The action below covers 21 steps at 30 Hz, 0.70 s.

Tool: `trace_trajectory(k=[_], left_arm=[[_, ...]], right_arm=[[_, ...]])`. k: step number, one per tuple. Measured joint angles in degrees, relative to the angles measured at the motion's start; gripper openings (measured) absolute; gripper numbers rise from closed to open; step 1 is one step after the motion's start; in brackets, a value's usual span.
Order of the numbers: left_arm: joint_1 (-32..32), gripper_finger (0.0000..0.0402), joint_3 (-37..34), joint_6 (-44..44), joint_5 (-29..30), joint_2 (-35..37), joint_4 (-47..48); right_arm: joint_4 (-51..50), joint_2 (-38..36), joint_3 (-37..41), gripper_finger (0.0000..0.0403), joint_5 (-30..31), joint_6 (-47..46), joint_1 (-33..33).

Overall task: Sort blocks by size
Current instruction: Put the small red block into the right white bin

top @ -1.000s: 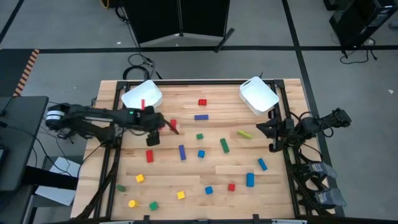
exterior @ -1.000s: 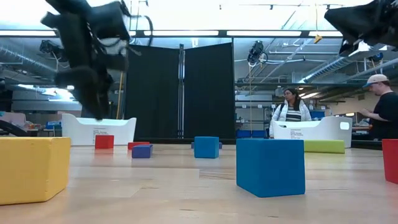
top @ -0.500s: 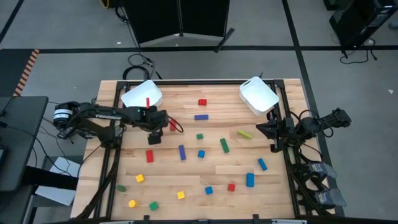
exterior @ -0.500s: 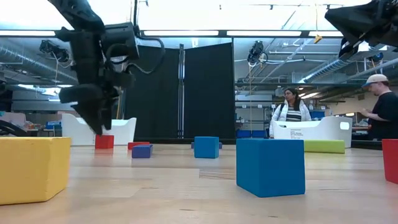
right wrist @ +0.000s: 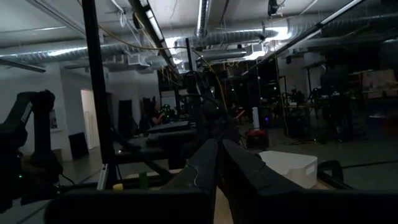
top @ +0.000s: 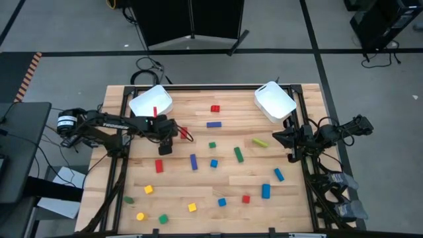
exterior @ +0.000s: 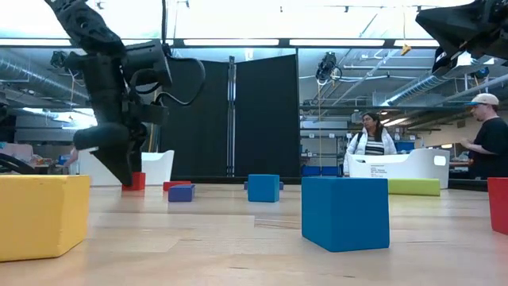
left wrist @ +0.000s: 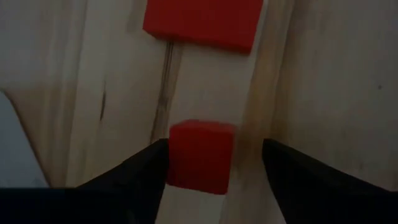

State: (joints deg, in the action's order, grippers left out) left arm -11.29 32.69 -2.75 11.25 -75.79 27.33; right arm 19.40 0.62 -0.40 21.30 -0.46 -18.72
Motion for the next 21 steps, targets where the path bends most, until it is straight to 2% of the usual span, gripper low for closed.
trace_trajectory(k=[5,11,17,21], left_arm=[[-0.02,0.0213,-1.6,1.45,0.04,0.0,-1.93],[0.0,0.0138,-3.04,3.91,0.2,0.2,-5.48],[-0.04,0.014,-2.78,5.34,0.65,-0.04,-8.39],[0.0,0.014,2.36,8.55,-2.67,0.96,-9.14]], right_arm=[[-0.02,0.0,0.0,0.0035,0.0,-0.03,0.0],[0.03,0.0,0.0,0.0035,0.0,0.05,0.0],[0.81,0.0,0.0,0.0035,0.0,-1.22,0.0],[3.88,0.0,0.02,0.0035,0.0,-4.37,0.0]])
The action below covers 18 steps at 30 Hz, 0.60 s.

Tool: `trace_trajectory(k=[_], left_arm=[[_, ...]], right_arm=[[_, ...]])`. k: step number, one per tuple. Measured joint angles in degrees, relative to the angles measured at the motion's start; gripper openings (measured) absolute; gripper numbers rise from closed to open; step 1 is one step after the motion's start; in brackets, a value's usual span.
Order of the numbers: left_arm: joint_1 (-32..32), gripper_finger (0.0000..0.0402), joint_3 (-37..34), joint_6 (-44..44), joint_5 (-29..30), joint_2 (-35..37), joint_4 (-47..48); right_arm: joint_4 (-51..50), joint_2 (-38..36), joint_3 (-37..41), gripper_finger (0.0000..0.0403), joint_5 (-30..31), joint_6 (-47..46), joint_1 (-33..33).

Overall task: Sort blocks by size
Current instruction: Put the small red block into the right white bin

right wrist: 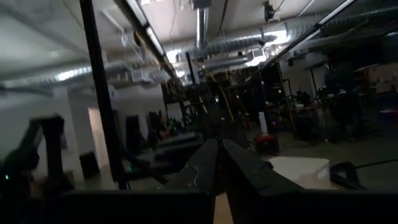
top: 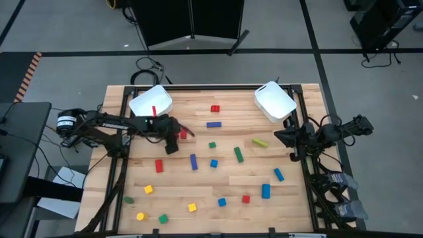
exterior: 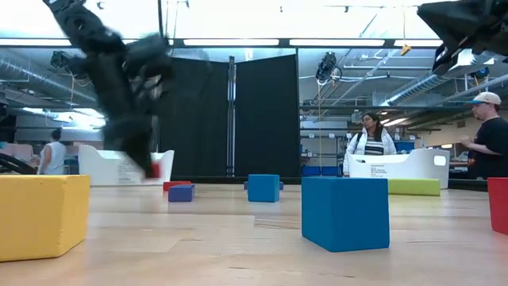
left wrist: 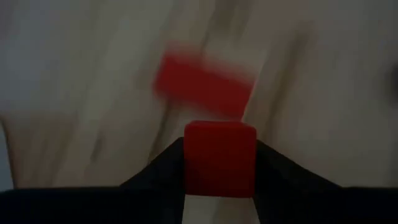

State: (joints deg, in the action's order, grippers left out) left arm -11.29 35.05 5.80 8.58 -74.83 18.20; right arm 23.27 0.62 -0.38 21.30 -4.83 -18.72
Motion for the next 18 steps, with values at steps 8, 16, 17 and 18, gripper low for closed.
trace_trajectory(k=[8,16,17,18], left_arm=[[-1.33,0.014,17.06,-2.05,-1.13,-6.68,-13.98],[-5.5,0.014,40.99,-0.96,-10.46,-33.83,-22.42],[-5.65,0.014,44.66,-0.75,-10.93,-36.77,-23.19],[-5.69,0.014,48.39,-0.7,-10.98,-39.82,-23.17]], right_arm=[[3.8,0.0,0.0,0.0035,1.04,3.38,0.09],[5.61,0.0,0.02,0.0035,1.75,5.45,0.11],[5.58,0.02,0.02,0.0035,1.72,5.46,0.11],[5.65,0.02,0.02,0.0035,1.7,5.44,0.11]])
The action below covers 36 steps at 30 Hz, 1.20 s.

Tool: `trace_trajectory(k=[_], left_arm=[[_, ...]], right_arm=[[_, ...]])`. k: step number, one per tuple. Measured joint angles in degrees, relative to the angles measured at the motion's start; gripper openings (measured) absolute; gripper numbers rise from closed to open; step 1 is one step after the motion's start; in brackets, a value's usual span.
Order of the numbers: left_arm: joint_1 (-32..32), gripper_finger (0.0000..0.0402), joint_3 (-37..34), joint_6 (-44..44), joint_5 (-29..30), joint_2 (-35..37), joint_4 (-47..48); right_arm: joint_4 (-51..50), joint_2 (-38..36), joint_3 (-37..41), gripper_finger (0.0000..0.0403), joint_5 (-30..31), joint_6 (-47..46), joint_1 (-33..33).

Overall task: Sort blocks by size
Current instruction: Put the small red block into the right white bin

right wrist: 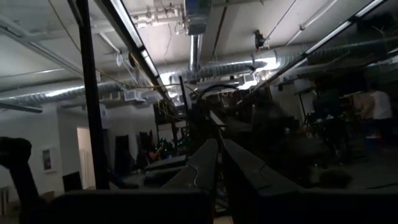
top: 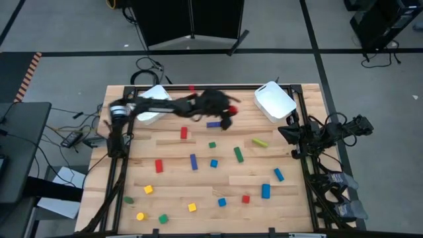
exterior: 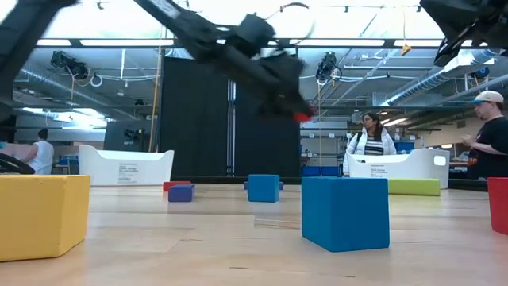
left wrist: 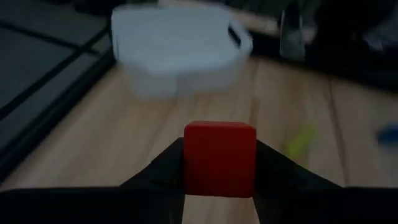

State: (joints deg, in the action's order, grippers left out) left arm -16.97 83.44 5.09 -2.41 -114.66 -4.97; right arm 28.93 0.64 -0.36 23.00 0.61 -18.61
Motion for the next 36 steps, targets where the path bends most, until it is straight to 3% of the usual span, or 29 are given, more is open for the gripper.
trace_trajectory(k=[9,19,28,36], left_arm=[[-0.26,0.014,29.55,1.56,-1.33,-21.21,2.08],[-1.89,0.014,50.95,4.6,-1.14,-36.62,4.45],[-4.42,0.014,50.6,6.13,1.55,-37.7,0.6],[-5.88,0.014,51.2,9.7,0.27,-38.34,-3.0]], right_arm=[[0.2,-0.01,0.0,0.0035,-0.57,-0.21,0.0],[0.34,-0.02,0.0,0.0035,-0.61,-0.12,-0.04],[0.61,-0.02,0.0,0.0035,-0.63,0.63,-0.04],[0.62,-0.02,0.0,0.0035,-0.63,1.04,-0.04]])
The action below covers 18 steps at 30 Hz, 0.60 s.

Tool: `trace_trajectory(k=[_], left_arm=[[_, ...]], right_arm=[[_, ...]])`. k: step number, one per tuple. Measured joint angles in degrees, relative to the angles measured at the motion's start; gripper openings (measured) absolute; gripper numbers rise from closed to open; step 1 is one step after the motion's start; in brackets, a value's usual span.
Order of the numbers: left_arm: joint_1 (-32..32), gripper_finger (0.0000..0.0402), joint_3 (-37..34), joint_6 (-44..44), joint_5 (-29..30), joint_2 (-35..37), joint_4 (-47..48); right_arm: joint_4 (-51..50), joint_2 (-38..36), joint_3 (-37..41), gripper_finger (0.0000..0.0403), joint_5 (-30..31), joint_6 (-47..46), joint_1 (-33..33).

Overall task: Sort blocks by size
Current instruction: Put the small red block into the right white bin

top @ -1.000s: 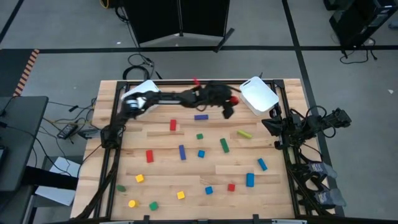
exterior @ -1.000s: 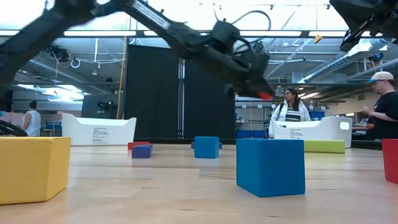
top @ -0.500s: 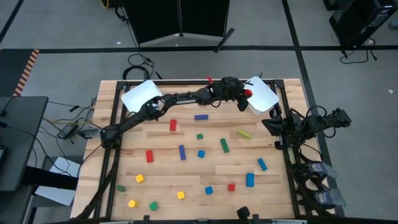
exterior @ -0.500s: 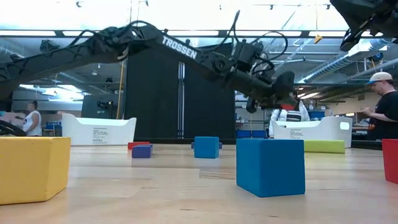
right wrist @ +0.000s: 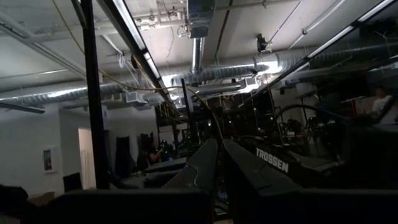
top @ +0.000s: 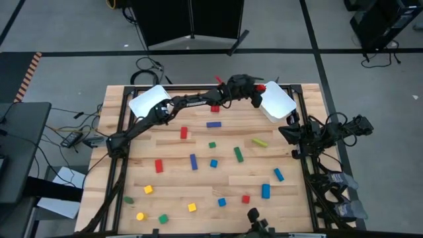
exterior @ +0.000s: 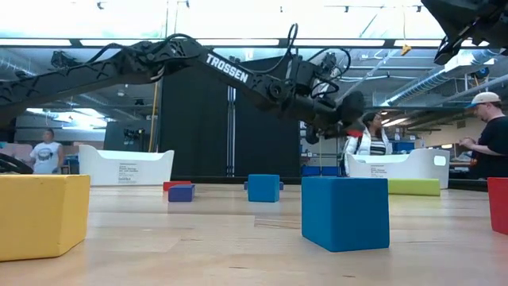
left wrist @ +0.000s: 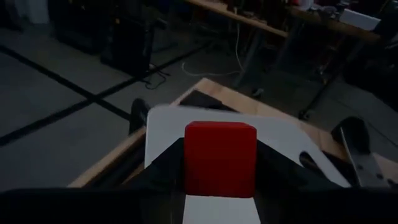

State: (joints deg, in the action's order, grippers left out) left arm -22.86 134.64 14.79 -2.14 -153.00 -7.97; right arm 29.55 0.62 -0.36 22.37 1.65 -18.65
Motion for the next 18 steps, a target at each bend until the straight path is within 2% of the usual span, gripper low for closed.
trace_trajectory(k=[13,18], left_arm=[[-0.02,0.0165,-0.08,1.91,-4.5,-2.3,-3.96],[-0.02,0.0206,-0.08,1.99,-6.04,-2.28,-4.86]], right_arm=[[-0.01,0.02,0.0,0.0035,0.0,0.04,0.0],[-0.02,0.02,0.0,0.0035,0.0,0.02,0.0]])
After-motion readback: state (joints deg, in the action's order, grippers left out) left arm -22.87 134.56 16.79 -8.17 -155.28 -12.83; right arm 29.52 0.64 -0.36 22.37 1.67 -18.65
